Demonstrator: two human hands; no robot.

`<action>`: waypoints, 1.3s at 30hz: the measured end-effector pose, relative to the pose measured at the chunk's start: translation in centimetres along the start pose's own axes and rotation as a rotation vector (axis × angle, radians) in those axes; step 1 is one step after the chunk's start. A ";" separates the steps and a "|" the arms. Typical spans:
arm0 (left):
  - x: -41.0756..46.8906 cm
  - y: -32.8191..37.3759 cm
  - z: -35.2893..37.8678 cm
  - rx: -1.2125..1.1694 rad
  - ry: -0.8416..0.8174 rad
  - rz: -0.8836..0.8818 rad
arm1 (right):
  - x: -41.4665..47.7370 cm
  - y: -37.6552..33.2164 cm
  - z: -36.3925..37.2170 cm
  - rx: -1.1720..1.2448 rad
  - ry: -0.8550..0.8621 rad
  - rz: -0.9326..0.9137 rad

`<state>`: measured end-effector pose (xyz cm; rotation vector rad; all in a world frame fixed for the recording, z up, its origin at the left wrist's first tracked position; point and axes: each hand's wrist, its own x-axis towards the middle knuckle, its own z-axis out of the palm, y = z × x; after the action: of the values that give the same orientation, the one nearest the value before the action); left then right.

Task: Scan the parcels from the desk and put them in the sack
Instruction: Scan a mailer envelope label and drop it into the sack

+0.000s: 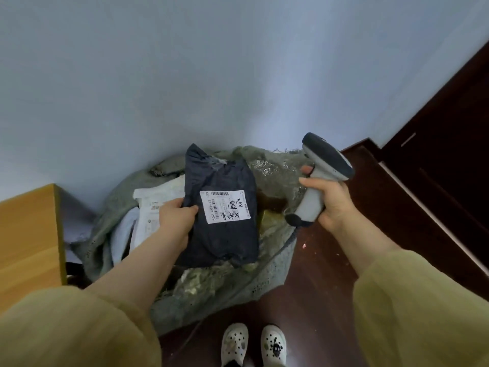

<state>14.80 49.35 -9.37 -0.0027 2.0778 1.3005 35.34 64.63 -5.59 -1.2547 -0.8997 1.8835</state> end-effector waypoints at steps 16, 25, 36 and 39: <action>5.1 0.4 6.2 -0.292 0.226 -0.098 | -3.2 1.4 -1.6 -0.006 -0.178 0.075; -0.2 -5.8 6.9 0.973 -0.102 0.964 | -4.0 2.2 -1.2 0.086 -0.112 0.123; 0.9 -5.4 6.6 1.635 -0.527 0.999 | -4.7 4.5 -0.7 0.000 0.003 0.172; -0.2 -5.0 5.2 1.609 -0.474 0.987 | -5.1 5.2 -0.7 -0.002 0.029 0.203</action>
<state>19.45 50.90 -14.67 1.9204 2.0846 -0.3518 36.60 57.80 -7.77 -1.4160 -0.7832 2.0151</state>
